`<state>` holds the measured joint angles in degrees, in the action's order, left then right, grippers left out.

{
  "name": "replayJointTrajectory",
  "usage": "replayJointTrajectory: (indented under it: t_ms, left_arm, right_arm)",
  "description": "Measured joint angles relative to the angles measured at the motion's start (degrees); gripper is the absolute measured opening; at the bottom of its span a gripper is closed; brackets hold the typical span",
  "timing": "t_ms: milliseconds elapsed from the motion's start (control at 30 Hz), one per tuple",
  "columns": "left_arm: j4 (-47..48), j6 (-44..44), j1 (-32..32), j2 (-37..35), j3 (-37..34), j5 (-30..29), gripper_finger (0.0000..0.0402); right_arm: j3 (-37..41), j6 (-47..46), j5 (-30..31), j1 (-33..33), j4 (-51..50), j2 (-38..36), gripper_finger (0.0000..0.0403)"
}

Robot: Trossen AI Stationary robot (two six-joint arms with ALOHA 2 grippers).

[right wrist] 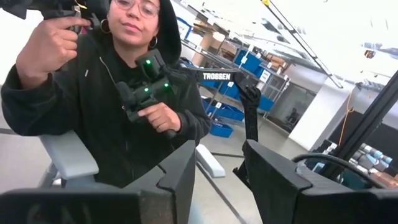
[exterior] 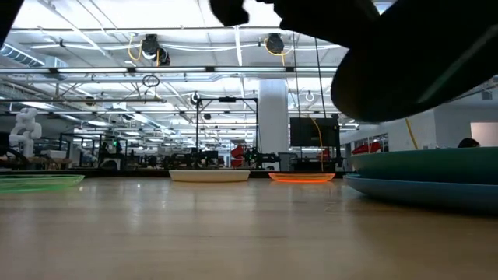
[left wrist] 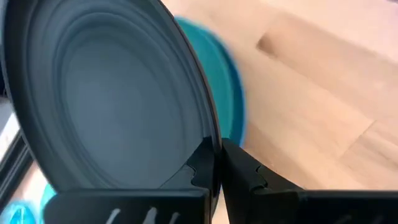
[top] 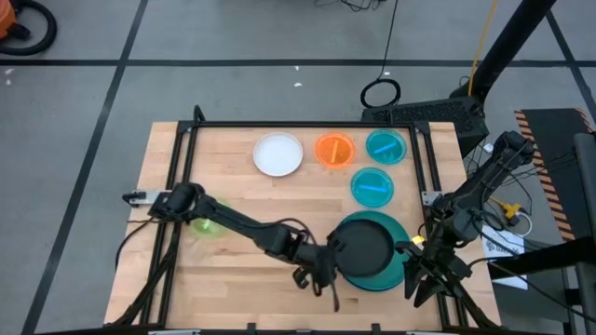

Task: Stack plastic plates
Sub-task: Stack the black plate on top of the green plate

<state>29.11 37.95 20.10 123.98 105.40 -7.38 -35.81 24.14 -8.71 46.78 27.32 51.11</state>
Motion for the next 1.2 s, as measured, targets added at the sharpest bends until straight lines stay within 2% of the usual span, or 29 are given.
replayJointTrajectory:
  t_ms: [133, 400, 600, 800, 1200]
  left_arm:
    - [3.7, 0.6, -1.2, 2.7, 4.7, -0.9, 0.0016]
    - [3.4, 2.9, -2.6, 2.9, 5.3, 1.0, 0.0016]
    - [-1.8, 1.0, -2.8, 3.8, 5.3, 9.2, 0.0016]
    - [-1.6, 0.4, -3.3, 5.2, 5.2, 7.1, 0.0016]
    - [-1.2, -4.4, -5.1, 5.2, 5.2, 7.5, 0.0017]
  right_arm:
    - [0.0, -0.6, 0.0, 0.0, -0.6, 0.0, 0.0132]
    - [0.0, -0.9, 0.0, 0.0, -1.0, 0.0, 0.0132]
    - [0.0, -0.8, 0.0, 0.0, -1.0, 0.0, 0.0132]
    - [0.0, -0.8, -0.1, 0.0, -1.1, 0.0, 0.0132]
    - [0.0, -0.9, -0.1, 0.0, -1.9, -0.1, 0.0132]
